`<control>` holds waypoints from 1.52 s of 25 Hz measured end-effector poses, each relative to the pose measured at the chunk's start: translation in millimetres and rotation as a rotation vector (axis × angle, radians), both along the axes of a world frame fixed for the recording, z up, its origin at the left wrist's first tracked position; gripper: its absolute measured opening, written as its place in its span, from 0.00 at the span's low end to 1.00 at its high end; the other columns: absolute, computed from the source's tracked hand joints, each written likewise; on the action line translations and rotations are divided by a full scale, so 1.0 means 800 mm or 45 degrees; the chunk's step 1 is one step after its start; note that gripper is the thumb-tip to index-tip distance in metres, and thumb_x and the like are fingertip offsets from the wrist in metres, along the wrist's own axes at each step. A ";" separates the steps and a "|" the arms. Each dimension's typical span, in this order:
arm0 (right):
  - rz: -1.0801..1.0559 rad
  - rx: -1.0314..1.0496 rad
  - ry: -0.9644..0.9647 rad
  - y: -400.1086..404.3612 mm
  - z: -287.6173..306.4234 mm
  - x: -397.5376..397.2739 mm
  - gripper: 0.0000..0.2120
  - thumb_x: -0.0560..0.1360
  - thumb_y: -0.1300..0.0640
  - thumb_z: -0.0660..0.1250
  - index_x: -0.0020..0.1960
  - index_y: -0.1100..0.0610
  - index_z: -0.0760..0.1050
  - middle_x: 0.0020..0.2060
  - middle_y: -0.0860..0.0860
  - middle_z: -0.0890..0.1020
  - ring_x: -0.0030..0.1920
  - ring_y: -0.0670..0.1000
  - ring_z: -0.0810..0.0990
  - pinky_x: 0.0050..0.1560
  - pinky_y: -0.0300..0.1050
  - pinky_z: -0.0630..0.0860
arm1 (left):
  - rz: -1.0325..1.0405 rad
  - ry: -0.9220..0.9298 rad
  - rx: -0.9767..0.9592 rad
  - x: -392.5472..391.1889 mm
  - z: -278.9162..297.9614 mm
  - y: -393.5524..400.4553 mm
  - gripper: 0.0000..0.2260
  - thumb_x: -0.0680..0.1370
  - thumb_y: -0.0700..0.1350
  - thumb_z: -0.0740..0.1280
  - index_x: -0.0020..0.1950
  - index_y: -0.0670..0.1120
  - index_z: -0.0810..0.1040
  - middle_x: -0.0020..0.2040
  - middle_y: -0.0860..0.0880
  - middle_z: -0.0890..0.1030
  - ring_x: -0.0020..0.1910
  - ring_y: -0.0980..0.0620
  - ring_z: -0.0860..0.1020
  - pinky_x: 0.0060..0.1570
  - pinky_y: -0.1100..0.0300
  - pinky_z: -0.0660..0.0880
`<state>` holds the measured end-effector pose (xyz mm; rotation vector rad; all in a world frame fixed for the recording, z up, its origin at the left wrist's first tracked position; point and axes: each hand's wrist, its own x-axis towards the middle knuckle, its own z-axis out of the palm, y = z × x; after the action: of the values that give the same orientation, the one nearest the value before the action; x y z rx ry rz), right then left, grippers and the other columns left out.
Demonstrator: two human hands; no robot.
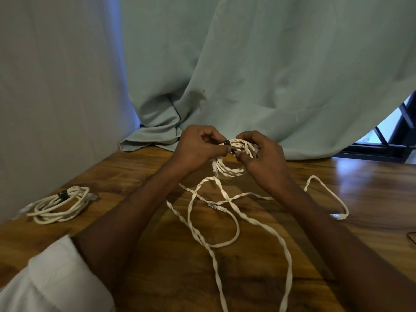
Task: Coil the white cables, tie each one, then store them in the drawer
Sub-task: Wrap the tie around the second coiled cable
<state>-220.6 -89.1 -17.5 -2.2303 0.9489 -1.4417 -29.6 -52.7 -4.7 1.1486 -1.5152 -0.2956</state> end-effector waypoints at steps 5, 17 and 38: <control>0.121 -0.045 0.007 -0.001 0.001 -0.004 0.18 0.78 0.61 0.73 0.64 0.48 0.78 0.51 0.44 0.85 0.49 0.43 0.84 0.50 0.46 0.82 | -0.212 0.405 0.320 0.000 0.013 0.016 0.12 0.72 0.33 0.78 0.54 0.32 0.83 0.45 0.36 0.87 0.41 0.44 0.88 0.43 0.56 0.84; 0.079 -0.237 -0.111 0.001 -0.009 0.011 0.04 0.76 0.60 0.75 0.50 0.54 0.86 0.56 0.45 0.79 0.58 0.45 0.79 0.54 0.37 0.77 | -0.339 0.786 0.629 0.001 0.006 0.008 0.07 0.78 0.36 0.72 0.56 0.36 0.84 0.48 0.38 0.87 0.43 0.47 0.87 0.45 0.55 0.85; -0.230 -0.080 -0.316 0.003 -0.003 0.004 0.11 0.73 0.54 0.79 0.54 0.48 0.83 0.53 0.48 0.76 0.54 0.44 0.77 0.54 0.42 0.77 | -0.330 0.752 0.516 -0.026 0.000 0.013 0.13 0.75 0.32 0.75 0.59 0.33 0.83 0.49 0.37 0.87 0.47 0.43 0.88 0.45 0.55 0.84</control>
<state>-217.3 -87.0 -19.6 -1.9877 1.0545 -1.8018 -50.6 -42.0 -4.9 1.0408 -1.0919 -1.0607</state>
